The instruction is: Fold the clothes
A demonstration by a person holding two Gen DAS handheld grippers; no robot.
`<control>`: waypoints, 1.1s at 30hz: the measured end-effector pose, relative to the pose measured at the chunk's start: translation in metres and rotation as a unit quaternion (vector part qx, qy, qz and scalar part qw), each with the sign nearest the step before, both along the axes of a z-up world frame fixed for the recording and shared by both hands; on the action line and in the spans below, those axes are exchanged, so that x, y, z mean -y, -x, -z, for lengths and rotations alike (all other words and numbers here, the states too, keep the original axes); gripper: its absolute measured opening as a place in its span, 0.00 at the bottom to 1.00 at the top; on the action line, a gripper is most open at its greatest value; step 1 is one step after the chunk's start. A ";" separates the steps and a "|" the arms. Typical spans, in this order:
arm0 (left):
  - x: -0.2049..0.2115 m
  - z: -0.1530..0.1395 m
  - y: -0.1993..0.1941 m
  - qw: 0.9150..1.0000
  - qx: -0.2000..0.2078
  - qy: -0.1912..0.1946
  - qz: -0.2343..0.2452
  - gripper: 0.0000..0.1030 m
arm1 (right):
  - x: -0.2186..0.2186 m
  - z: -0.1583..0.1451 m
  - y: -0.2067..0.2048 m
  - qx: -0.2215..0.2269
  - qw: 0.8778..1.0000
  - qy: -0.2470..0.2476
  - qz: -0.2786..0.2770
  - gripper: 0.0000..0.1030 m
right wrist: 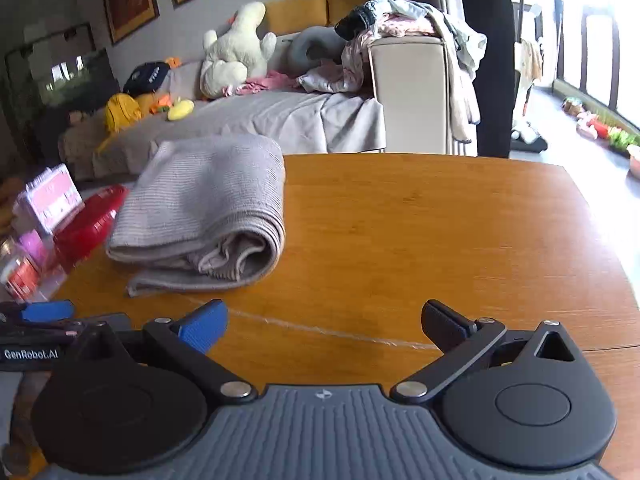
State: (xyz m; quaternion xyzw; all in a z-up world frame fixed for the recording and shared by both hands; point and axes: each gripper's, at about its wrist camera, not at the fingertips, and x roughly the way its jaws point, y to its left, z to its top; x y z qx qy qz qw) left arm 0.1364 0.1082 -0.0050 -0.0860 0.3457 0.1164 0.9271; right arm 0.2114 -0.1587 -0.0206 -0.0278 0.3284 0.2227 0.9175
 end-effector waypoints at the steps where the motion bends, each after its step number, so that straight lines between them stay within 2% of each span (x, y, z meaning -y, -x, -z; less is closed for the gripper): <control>1: 0.004 0.004 0.003 1.000 -0.001 0.004 -0.009 1.00 | 0.000 0.002 0.008 0.016 1.000 0.025 0.005 1.00; 4: 0.015 0.012 0.010 1.000 0.013 -0.003 -0.027 1.00 | 0.002 0.007 0.021 0.050 0.997 0.061 0.010 1.00; 9: 0.033 0.017 0.001 0.998 0.011 -0.041 -0.052 1.00 | -0.005 0.023 0.007 0.014 0.998 0.046 -0.027 1.00; 10: 0.034 0.018 -0.007 0.998 0.003 -0.042 -0.048 1.00 | -0.006 0.026 0.001 0.007 0.999 0.042 -0.031 1.00; 13: 0.034 0.018 -0.024 0.998 0.000 -0.045 -0.043 1.00 | -0.011 0.027 -0.018 0.007 0.999 0.048 0.001 1.00; 16: 0.034 0.019 -0.028 0.998 0.000 -0.046 -0.044 1.00 | -0.012 0.028 -0.027 0.006 0.999 0.048 0.013 1.00; 33: 0.031 0.020 -0.027 0.998 0.000 -0.043 -0.045 1.00 | -0.012 0.029 -0.027 0.006 0.999 0.047 0.014 1.00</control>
